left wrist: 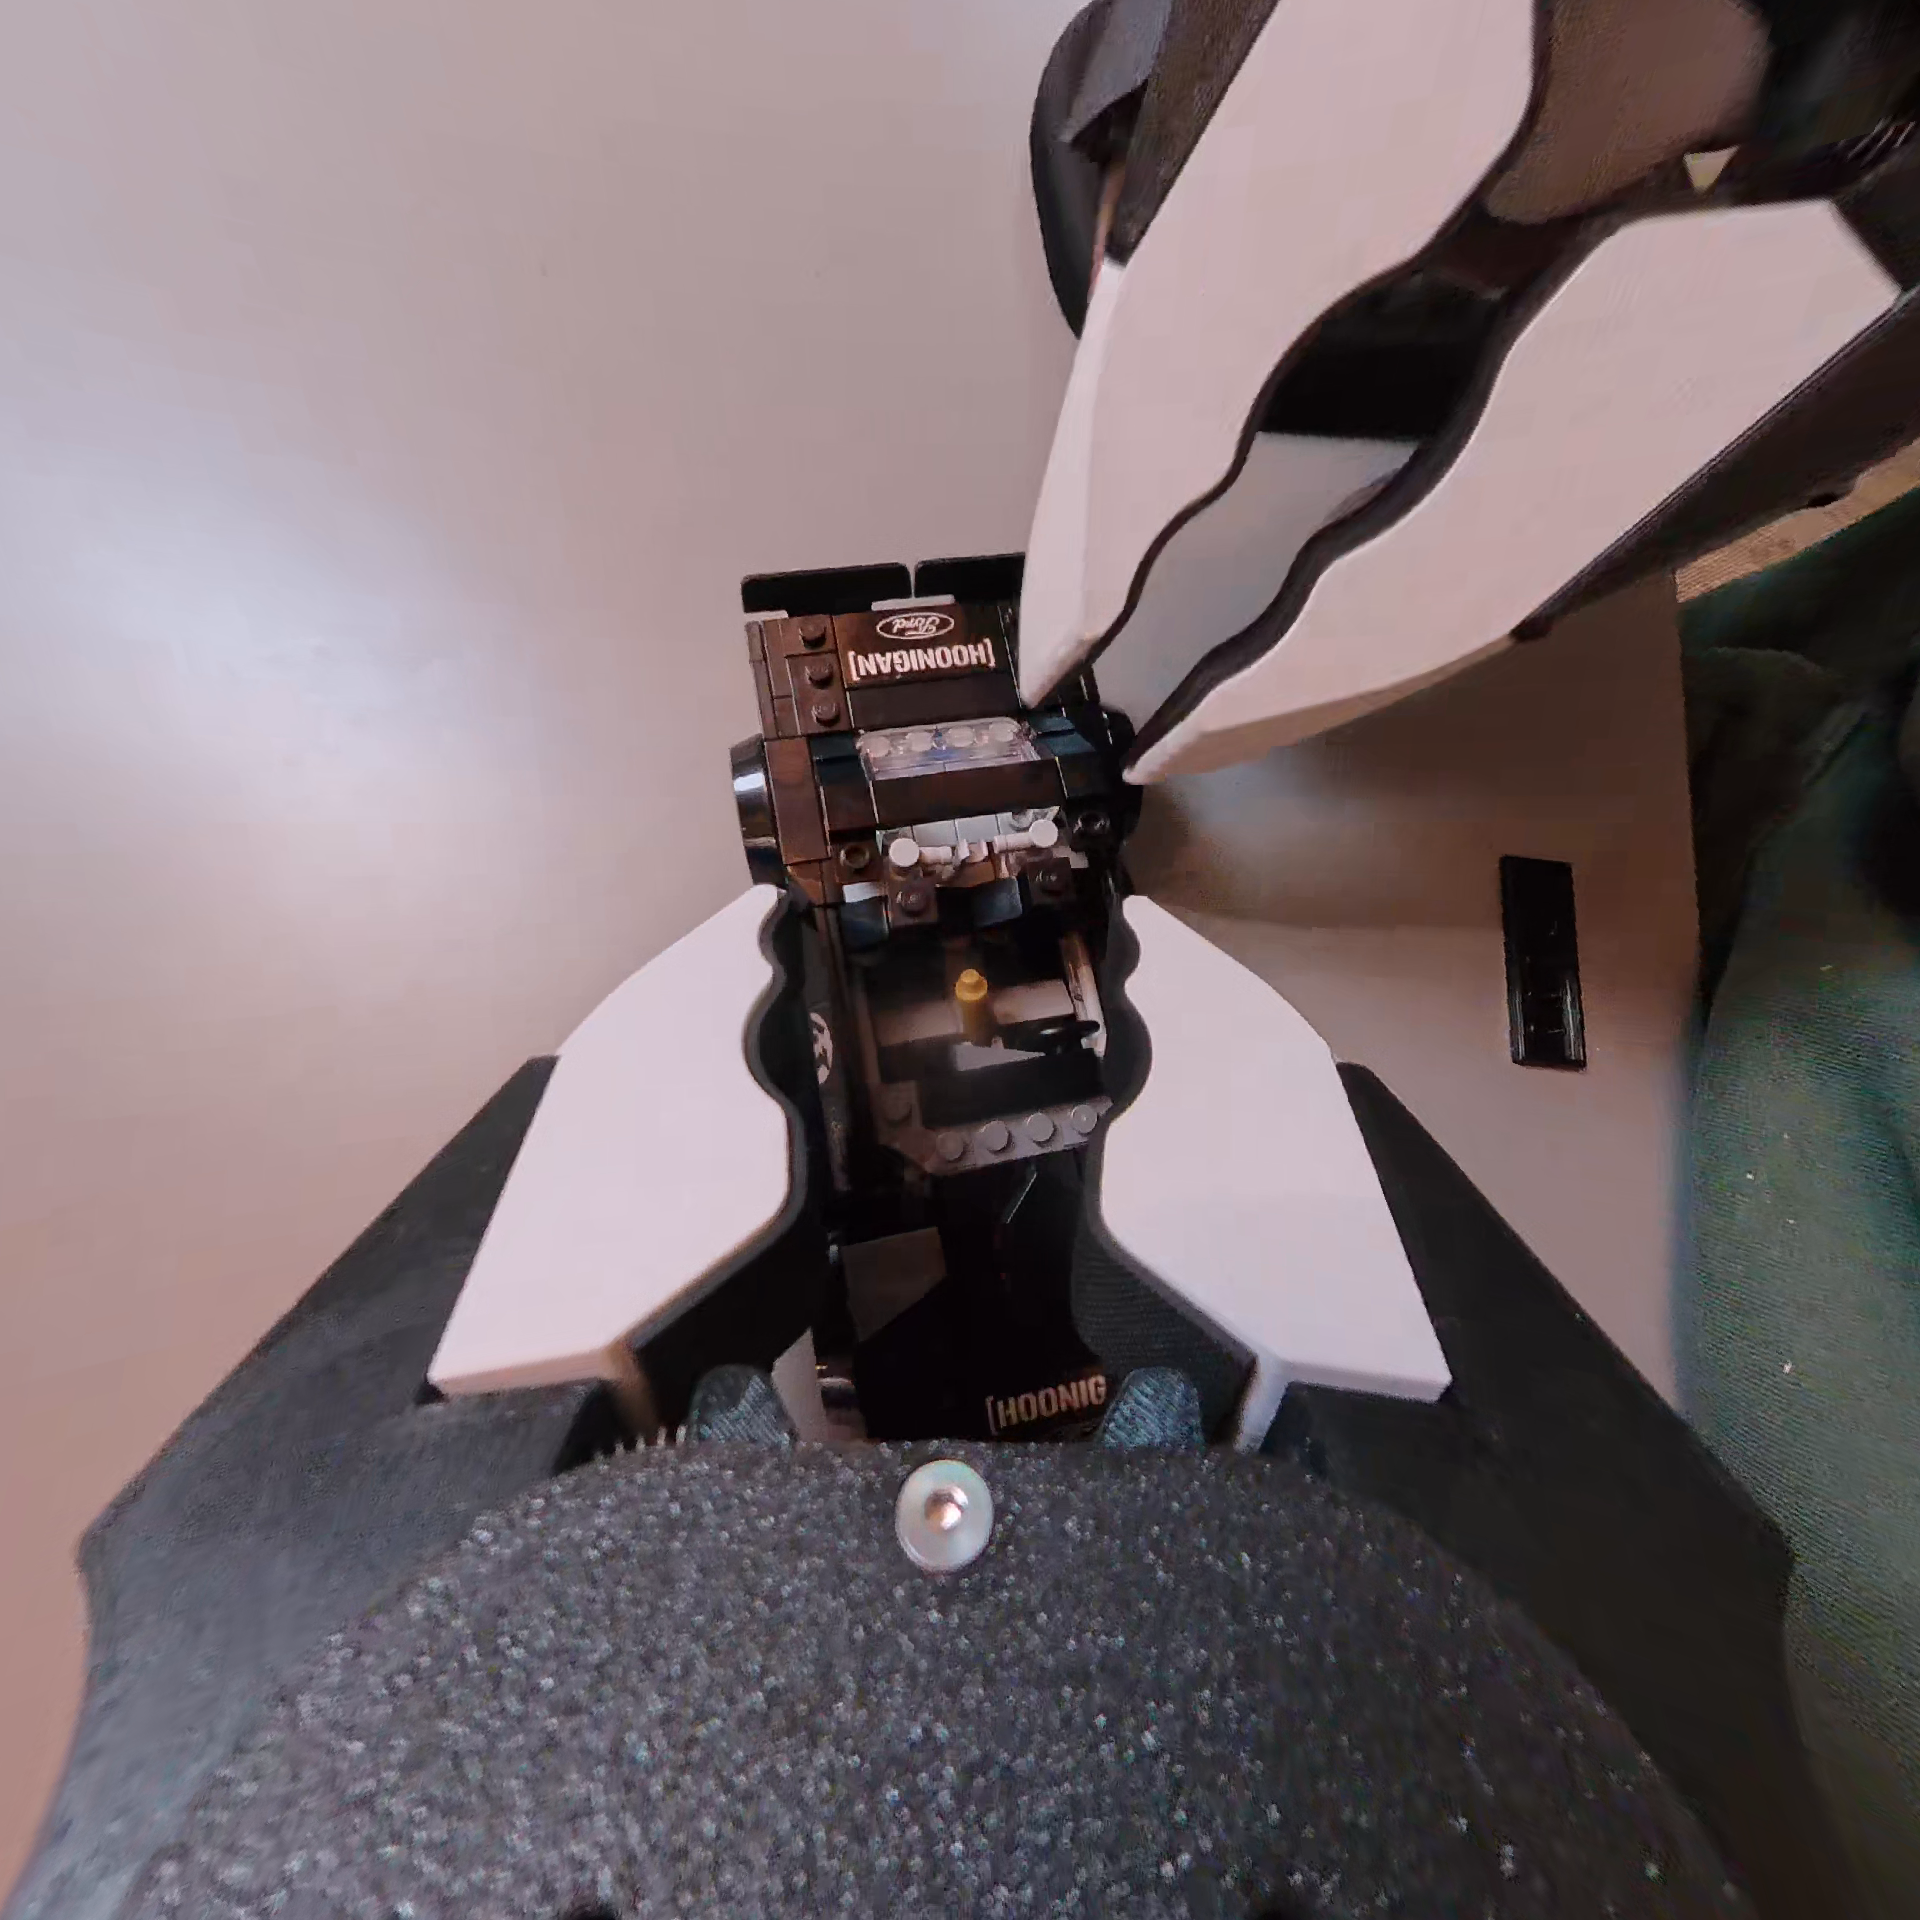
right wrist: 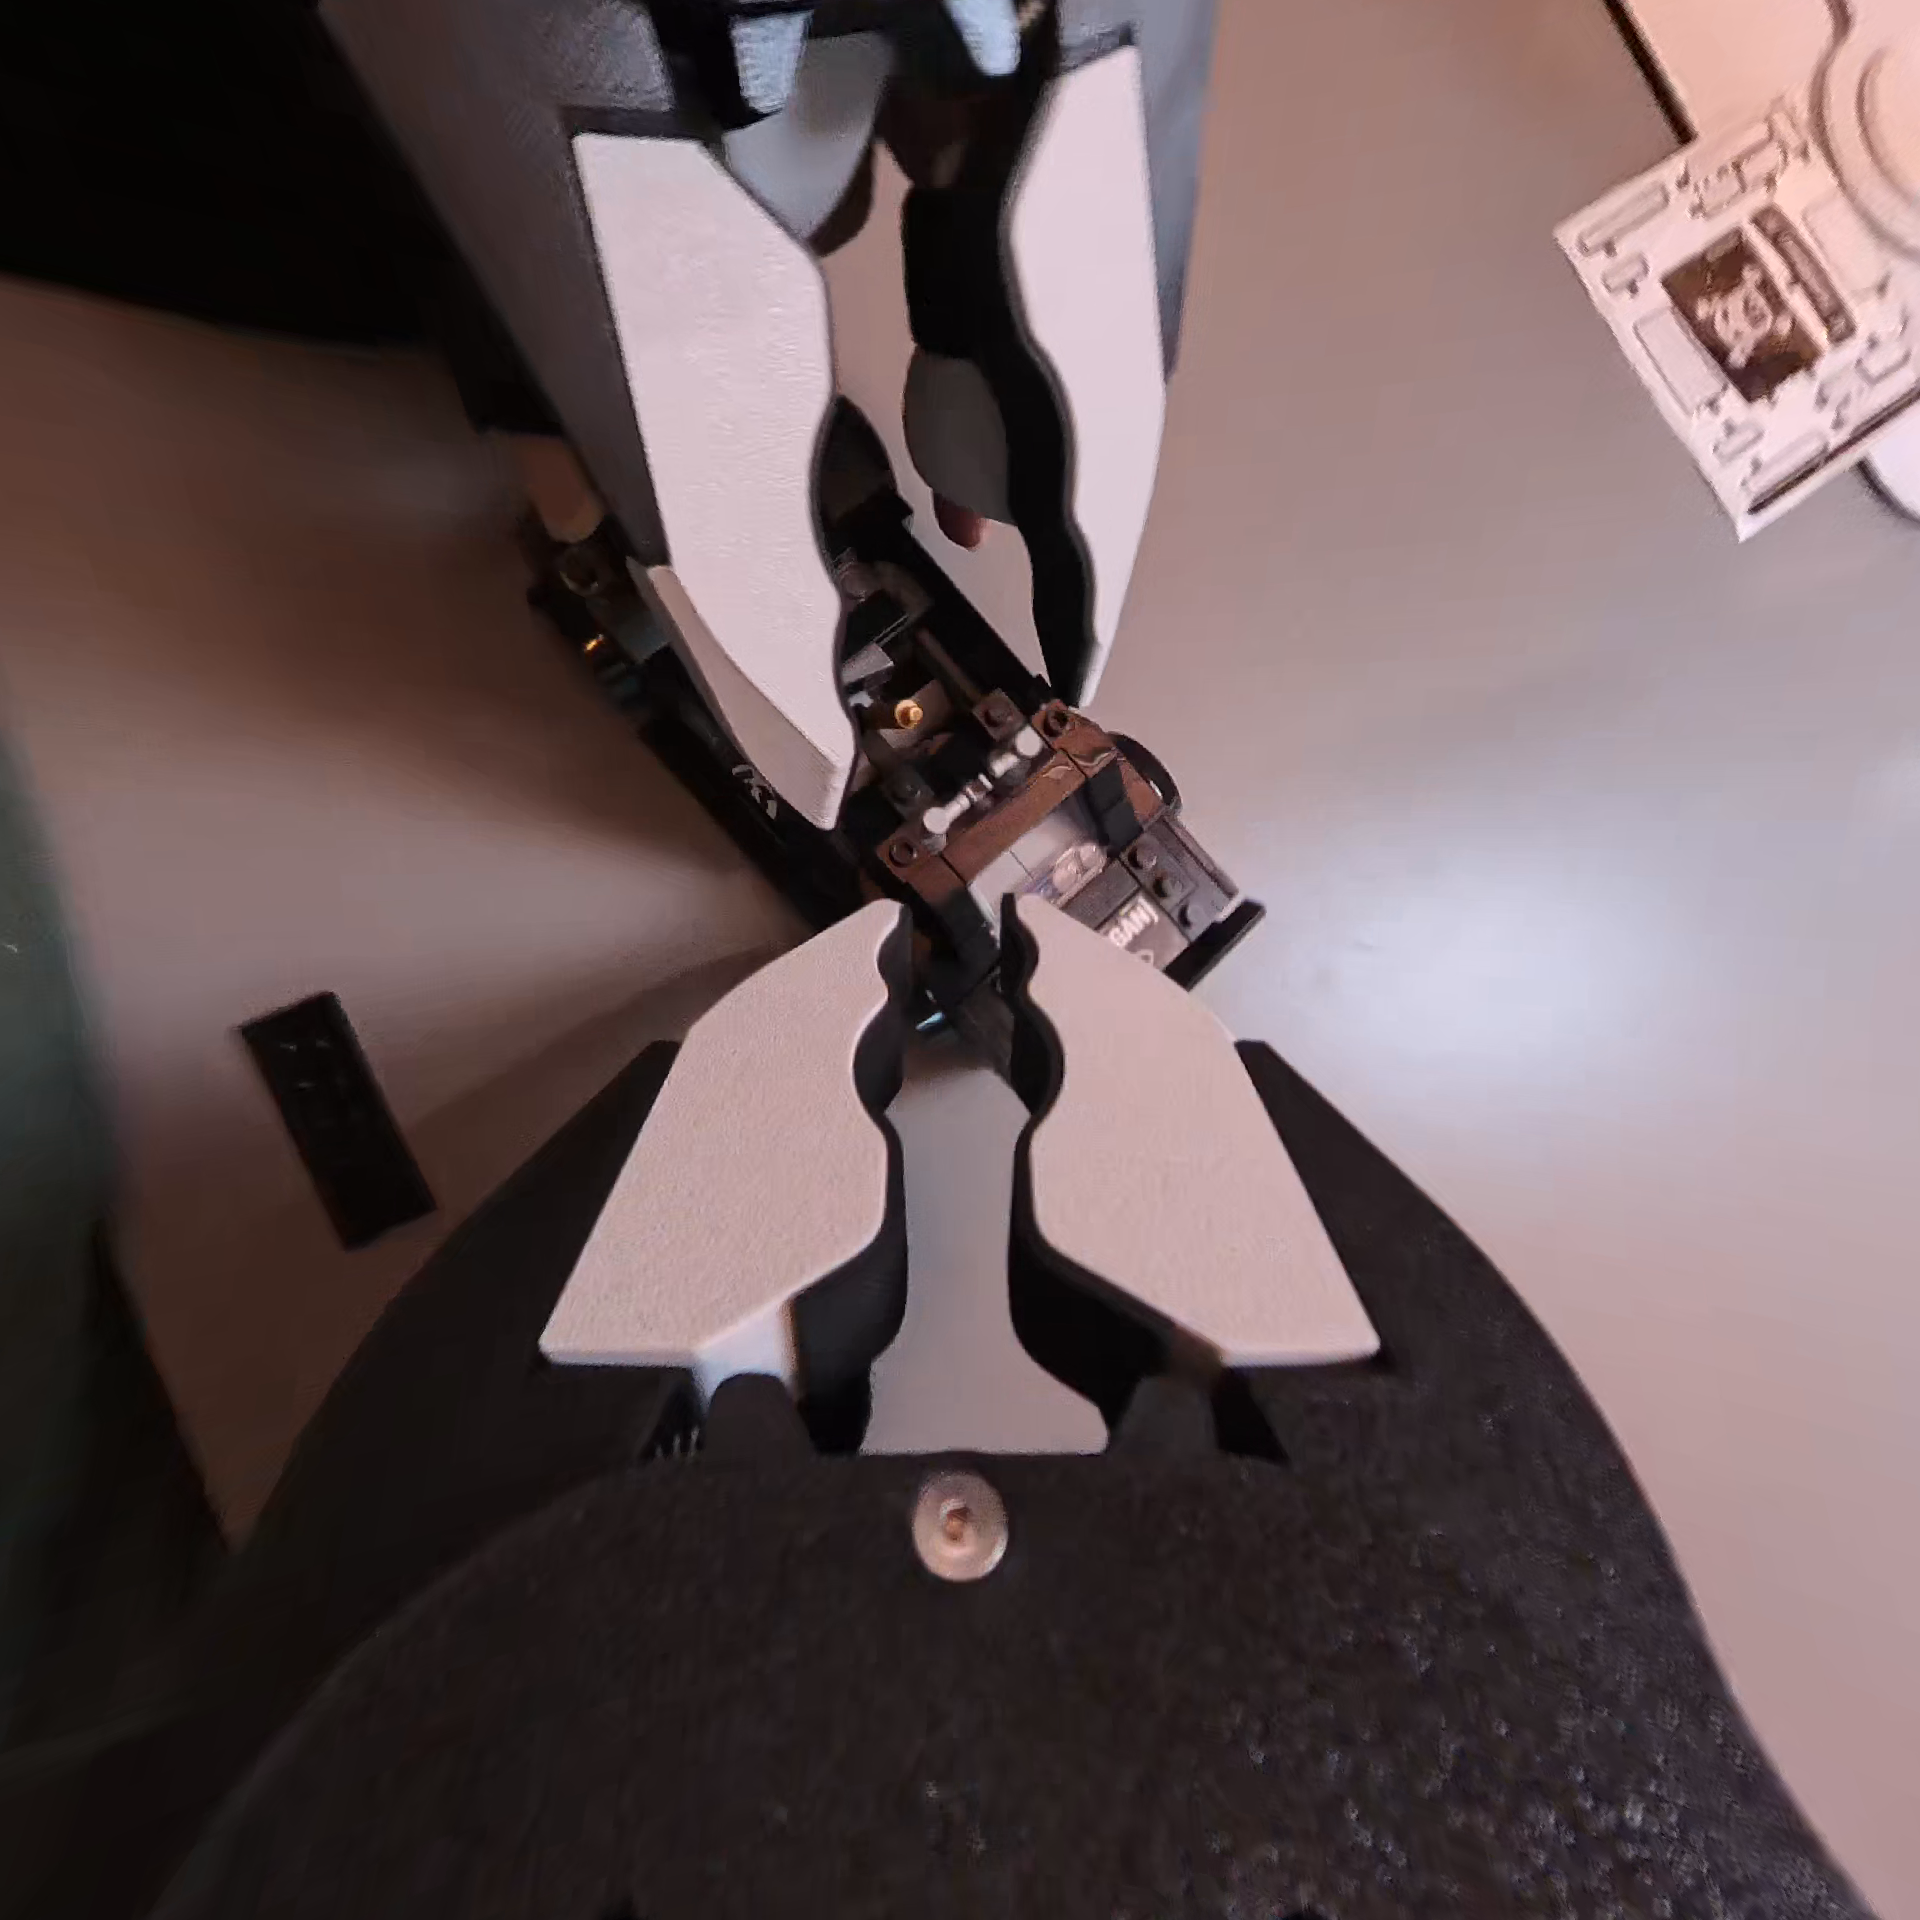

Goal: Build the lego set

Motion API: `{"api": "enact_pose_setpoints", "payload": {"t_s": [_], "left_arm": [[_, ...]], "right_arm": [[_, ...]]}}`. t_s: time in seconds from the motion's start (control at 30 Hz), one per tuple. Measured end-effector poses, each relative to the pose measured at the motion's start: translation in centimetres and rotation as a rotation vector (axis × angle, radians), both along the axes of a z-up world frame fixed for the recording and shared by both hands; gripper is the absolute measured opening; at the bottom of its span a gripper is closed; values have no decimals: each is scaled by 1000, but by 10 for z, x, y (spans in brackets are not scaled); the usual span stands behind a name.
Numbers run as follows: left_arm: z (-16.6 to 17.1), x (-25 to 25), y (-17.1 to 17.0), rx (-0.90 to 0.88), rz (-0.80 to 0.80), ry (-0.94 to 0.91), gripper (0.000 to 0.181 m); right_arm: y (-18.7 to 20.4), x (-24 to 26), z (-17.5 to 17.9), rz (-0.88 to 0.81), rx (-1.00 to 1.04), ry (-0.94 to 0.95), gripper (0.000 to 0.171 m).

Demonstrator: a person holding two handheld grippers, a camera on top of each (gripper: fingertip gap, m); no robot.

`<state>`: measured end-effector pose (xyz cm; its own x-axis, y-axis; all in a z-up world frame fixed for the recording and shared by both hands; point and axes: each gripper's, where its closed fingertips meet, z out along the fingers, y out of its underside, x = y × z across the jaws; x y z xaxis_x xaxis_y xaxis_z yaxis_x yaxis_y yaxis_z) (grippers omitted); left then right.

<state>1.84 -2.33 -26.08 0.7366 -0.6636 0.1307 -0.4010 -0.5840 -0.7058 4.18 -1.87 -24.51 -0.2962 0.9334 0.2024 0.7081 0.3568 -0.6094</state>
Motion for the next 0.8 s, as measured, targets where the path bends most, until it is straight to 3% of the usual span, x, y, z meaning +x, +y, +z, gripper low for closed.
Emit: {"api": "enact_pose_setpoints", "payload": {"t_s": [0.5, 0.8], "left_arm": [[1, 2, 3, 5, 29, 1, 52], [0, 2, 3, 3, 53, 7, 52]], "right_arm": [[1, 1, -6, 80, 319, 8, 7], [2, 2, -8, 45, 309, -31, 6]]}}
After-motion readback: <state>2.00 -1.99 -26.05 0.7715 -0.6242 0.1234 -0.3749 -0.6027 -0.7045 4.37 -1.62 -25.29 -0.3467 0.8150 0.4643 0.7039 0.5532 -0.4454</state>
